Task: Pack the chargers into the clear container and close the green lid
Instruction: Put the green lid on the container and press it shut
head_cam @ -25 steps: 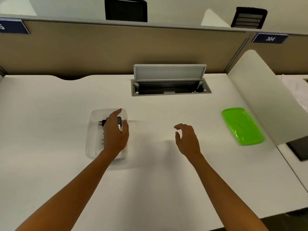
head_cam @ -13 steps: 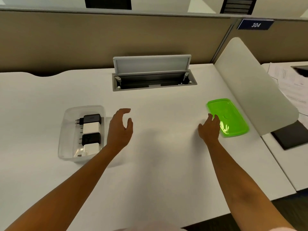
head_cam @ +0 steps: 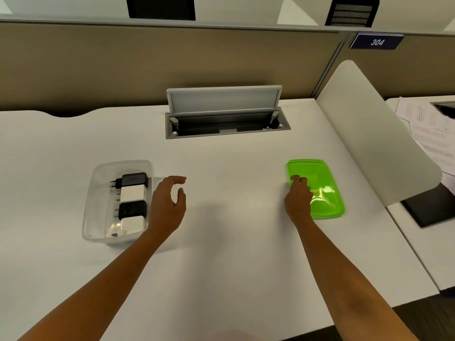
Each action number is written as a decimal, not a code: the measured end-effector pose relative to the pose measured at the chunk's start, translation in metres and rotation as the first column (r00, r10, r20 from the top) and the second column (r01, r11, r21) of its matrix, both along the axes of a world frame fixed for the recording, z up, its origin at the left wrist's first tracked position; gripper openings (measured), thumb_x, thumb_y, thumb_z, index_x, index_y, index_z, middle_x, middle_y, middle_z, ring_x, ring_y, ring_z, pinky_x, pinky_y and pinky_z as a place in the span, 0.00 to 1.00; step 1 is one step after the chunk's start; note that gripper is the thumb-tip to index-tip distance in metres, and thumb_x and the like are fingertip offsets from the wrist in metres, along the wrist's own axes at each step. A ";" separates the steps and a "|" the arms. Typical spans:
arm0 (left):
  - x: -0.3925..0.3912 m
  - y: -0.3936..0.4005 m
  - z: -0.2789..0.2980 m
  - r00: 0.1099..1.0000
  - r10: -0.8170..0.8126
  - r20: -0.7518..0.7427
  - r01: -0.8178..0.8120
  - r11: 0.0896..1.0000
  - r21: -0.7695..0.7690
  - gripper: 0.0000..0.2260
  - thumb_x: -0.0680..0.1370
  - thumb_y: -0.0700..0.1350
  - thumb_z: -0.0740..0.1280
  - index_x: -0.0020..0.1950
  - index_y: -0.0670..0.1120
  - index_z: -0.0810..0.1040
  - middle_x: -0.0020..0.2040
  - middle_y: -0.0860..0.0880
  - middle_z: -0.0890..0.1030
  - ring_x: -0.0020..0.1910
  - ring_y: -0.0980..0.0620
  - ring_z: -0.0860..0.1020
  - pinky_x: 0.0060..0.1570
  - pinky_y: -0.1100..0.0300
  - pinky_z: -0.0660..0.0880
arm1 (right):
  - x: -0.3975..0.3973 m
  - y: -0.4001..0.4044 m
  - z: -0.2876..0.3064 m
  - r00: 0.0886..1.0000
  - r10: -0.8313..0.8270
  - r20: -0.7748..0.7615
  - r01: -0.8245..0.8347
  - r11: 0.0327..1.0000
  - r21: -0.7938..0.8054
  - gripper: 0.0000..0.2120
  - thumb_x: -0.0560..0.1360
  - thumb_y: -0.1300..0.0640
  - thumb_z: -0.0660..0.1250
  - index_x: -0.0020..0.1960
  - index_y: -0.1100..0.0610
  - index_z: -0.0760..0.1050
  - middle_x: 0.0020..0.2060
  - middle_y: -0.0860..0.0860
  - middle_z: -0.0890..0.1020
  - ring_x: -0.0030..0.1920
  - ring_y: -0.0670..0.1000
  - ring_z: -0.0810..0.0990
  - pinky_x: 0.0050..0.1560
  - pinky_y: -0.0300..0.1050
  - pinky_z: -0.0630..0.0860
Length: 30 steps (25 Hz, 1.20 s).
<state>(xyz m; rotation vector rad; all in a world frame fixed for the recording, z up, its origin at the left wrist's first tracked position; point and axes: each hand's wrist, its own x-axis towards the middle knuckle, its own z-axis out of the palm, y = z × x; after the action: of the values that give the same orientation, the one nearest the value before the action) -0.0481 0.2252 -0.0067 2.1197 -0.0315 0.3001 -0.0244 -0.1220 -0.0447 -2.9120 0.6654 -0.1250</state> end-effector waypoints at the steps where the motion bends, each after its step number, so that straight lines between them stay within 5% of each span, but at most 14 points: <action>1: -0.001 0.000 0.000 1.000 0.012 0.018 -0.012 1.000 -0.004 0.11 0.79 0.36 0.63 0.60 0.45 0.78 0.57 0.51 0.81 0.59 0.53 0.78 0.64 0.56 0.72 | -0.002 0.009 0.000 0.999 0.047 -0.002 -0.047 0.999 0.007 0.22 0.75 0.70 0.55 0.68 0.62 0.65 0.60 0.60 0.72 0.53 0.62 0.77 0.52 0.55 0.73; 6: -0.005 0.004 0.007 0.996 0.067 0.054 -0.064 0.996 -0.061 0.11 0.78 0.34 0.63 0.57 0.46 0.78 0.54 0.53 0.82 0.55 0.56 0.78 0.59 0.71 0.68 | -0.007 0.076 0.018 0.992 0.110 0.064 -0.126 0.921 0.369 0.22 0.74 0.68 0.59 0.67 0.61 0.64 0.61 0.61 0.72 0.58 0.63 0.74 0.56 0.56 0.74; 11: -0.007 0.017 0.019 0.986 0.160 0.049 -0.149 0.973 -0.174 0.11 0.78 0.33 0.63 0.55 0.46 0.78 0.52 0.50 0.82 0.52 0.56 0.79 0.57 0.67 0.71 | -0.009 0.145 0.072 0.954 0.098 0.282 -0.242 0.807 0.539 0.25 0.71 0.68 0.67 0.66 0.56 0.69 0.55 0.53 0.80 0.47 0.55 0.81 0.44 0.40 0.72; 14: -0.011 0.027 0.026 0.982 0.187 -0.027 -0.187 0.944 -0.273 0.11 0.78 0.33 0.63 0.55 0.45 0.78 0.51 0.50 0.81 0.49 0.60 0.78 0.52 0.62 0.74 | -0.002 0.171 0.117 0.929 -0.008 0.369 -0.302 0.557 0.774 0.21 0.71 0.63 0.71 0.62 0.52 0.73 0.49 0.45 0.81 0.36 0.40 0.82 0.34 0.27 0.74; 17: -0.013 0.037 0.032 0.967 0.202 -0.153 -0.250 0.864 -0.438 0.07 0.82 0.42 0.61 0.57 0.46 0.77 0.51 0.52 0.80 0.47 0.61 0.77 0.45 0.67 0.74 | 0.001 0.195 0.144 0.932 -0.108 0.345 -0.313 0.240 0.919 0.17 0.73 0.58 0.71 0.61 0.51 0.74 0.48 0.45 0.83 0.38 0.37 0.83 0.33 0.31 0.76; 19: -0.014 0.046 0.036 0.954 0.207 -0.218 -0.295 0.787 -0.542 0.08 0.83 0.48 0.59 0.56 0.49 0.77 0.49 0.55 0.80 0.45 0.61 0.77 0.43 0.71 0.72 | 0.001 0.212 0.143 0.948 -0.101 0.303 -0.289 0.127 0.949 0.15 0.75 0.57 0.69 0.61 0.50 0.74 0.48 0.46 0.84 0.39 0.37 0.83 0.34 0.31 0.77; 23: -0.018 0.072 0.038 0.923 0.288 -0.253 -0.380 0.779 -0.500 0.09 0.81 0.47 0.64 0.60 0.51 0.75 0.53 0.56 0.80 0.53 0.57 0.78 0.48 0.60 0.77 | -0.010 0.256 0.107 0.978 -0.108 0.180 -0.167 0.121 0.978 0.14 0.78 0.57 0.66 0.63 0.50 0.74 0.52 0.50 0.84 0.42 0.42 0.82 0.40 0.35 0.77; 25: -0.021 0.089 0.036 0.918 0.334 -0.216 -0.396 0.810 -0.433 0.11 0.80 0.44 0.65 0.62 0.48 0.76 0.56 0.51 0.80 0.55 0.54 0.78 0.44 0.66 0.78 | -0.020 0.278 0.085 0.985 -0.114 0.131 -0.113 0.154 0.982 0.14 0.78 0.55 0.65 0.63 0.48 0.74 0.56 0.50 0.82 0.47 0.44 0.81 0.44 0.37 0.75; 30: -0.029 0.132 0.011 0.871 0.471 -0.141 -0.467 0.882 0.058 0.16 0.80 0.43 0.65 0.67 0.42 0.75 0.64 0.42 0.77 0.66 0.41 0.71 0.64 0.48 0.67 | -0.040 0.328 0.054 0.990 0.009 0.144 -0.141 0.269 0.953 0.18 0.79 0.56 0.63 0.68 0.49 0.68 0.62 0.46 0.77 0.59 0.47 0.76 0.58 0.42 0.73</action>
<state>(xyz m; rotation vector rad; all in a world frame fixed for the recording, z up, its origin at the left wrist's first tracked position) -0.0767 0.3569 0.0047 2.1449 0.5829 0.4230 -0.0642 0.2065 0.0090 -1.6612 0.3429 0.1156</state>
